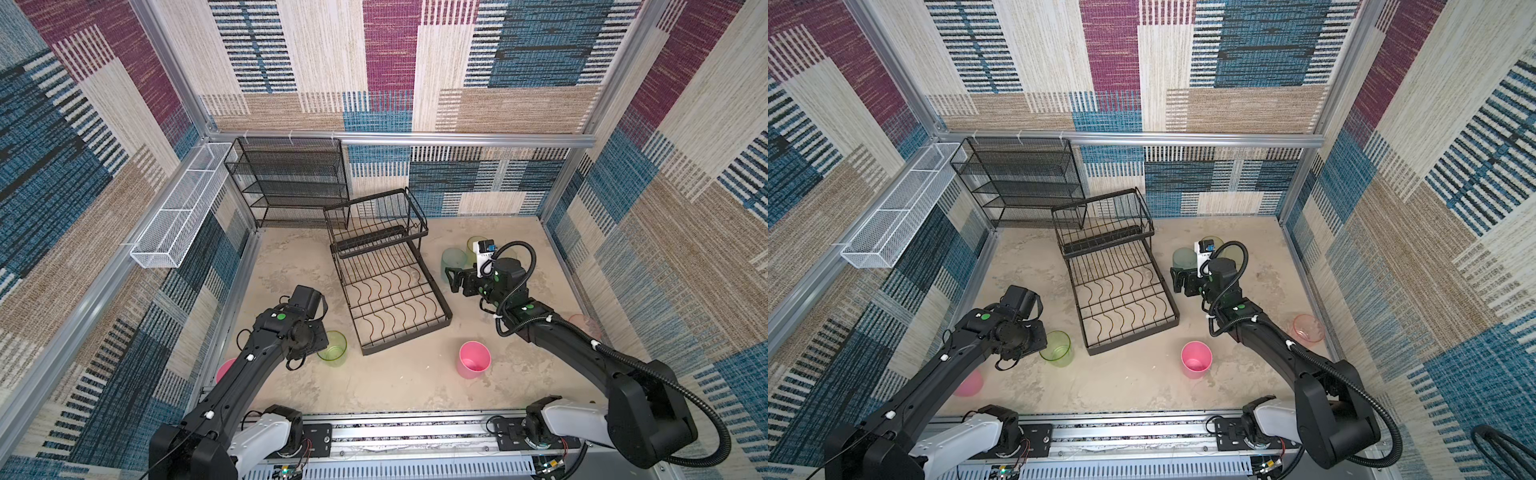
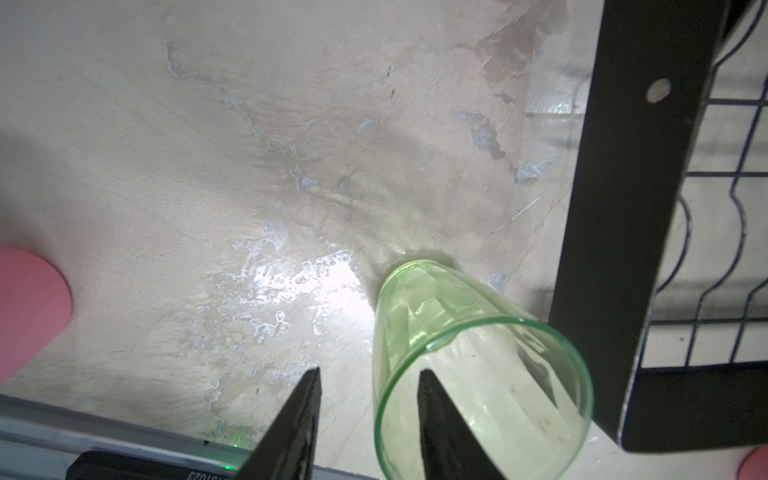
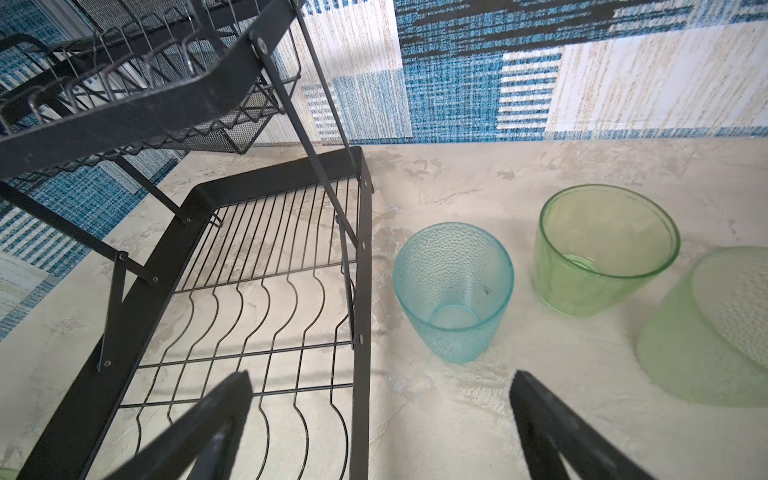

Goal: Load the cups into the dish rack
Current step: 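Lower the left gripper onto the light green cup and close it, then lift the green cup over the rack toward the right gripper while right gripper approaches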

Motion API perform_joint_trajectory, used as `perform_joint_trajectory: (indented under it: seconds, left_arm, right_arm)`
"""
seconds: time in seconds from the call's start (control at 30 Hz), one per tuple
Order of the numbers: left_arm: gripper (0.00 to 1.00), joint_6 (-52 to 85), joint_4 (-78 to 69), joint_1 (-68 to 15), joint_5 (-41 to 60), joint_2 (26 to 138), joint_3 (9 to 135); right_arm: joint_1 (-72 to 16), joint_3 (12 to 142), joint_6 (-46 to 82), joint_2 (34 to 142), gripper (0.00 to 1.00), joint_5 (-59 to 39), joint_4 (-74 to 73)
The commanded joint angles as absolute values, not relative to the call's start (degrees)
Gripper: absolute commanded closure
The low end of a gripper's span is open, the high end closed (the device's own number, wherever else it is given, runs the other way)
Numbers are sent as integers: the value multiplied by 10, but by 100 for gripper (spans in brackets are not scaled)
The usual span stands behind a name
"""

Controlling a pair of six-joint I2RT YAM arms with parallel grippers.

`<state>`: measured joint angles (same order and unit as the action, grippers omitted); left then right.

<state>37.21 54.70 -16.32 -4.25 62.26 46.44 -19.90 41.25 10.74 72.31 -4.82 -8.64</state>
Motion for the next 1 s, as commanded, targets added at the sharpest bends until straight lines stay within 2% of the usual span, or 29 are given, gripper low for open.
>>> perform_joint_trajectory:
  seconds: [0.0, 0.33, 0.7, 0.97]
  left_arm:
    - [61, 396, 547, -169, -48, 631, 453]
    - [74, 402, 506, -170, -34, 658, 429]
    - [99, 394, 502, -169, -33, 645, 430]
    - [100, 394, 502, -170, -19, 613, 438]
  right_arm:
    - [-200, 416, 104, 720, 0, -38, -88]
    - [-200, 415, 108, 724, 0, -41, -90]
    - [-200, 416, 112, 719, 0, -41, -86]
    - [-200, 417, 118, 716, 0, -45, -81]
